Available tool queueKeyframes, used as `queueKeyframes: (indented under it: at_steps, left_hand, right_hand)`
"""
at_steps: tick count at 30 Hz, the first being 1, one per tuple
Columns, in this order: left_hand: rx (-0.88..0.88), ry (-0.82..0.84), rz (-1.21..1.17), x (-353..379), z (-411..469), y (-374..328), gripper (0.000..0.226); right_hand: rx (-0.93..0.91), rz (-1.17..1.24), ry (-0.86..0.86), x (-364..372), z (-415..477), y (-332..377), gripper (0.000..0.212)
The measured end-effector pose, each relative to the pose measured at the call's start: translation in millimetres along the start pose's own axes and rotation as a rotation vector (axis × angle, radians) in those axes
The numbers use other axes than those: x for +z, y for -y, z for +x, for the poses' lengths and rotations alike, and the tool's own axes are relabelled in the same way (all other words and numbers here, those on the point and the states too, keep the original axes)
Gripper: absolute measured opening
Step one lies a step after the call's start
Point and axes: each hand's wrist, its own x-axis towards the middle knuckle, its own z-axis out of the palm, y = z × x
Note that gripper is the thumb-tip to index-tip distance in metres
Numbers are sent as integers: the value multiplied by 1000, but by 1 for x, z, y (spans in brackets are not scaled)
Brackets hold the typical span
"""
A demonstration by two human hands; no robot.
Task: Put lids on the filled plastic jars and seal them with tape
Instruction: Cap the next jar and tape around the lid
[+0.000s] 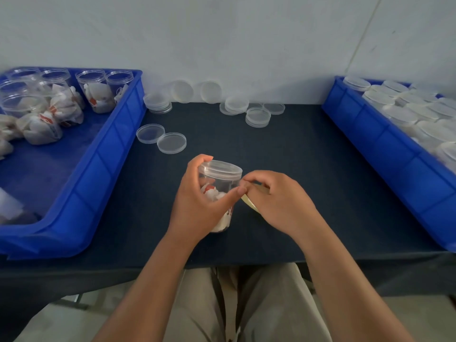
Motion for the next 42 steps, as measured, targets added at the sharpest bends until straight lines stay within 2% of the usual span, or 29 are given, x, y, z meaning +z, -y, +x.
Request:
queueKeyframes:
  at_steps: [8, 13, 19, 22, 25, 28, 31, 36, 42]
  left_hand:
    - [-13, -59, 47, 3, 1, -4, 68]
    - [-29, -63, 116, 3, 0, -1, 75]
    - [-45, -38, 168, -2, 5, 6, 69]
    - [-46, 37, 129, -5, 7, 6, 80]
    - [-39, 22, 104, -4, 5, 4, 91]
    - [-52, 4, 84, -4, 7, 7, 76]
    - [-87, 40, -5, -8, 10, 11, 59]
    - [-113, 91, -105, -17, 17, 12, 51]
    - [-140, 184, -188, -29, 30, 22, 46]
  right_hand:
    - [-7, -62, -27, 5, 0, 0, 25]
    - [-6, -78, -37, 6, 1, 1, 22]
    - [-48, -46, 54, -1, 1, 0, 23]
    - [-57, -72, 79, -6, 3, 0, 23]
    - [-70, -87, 66, -4, 2, 0, 22]
    - [-87, -56, 100, -6, 1, 0, 27]
    - [-120, -53, 210, -16, 0, -3, 31]
    - [-119, -140, 391, -29, 2, -13, 52]
    - [-82, -153, 272, -30, 16, -25, 43]
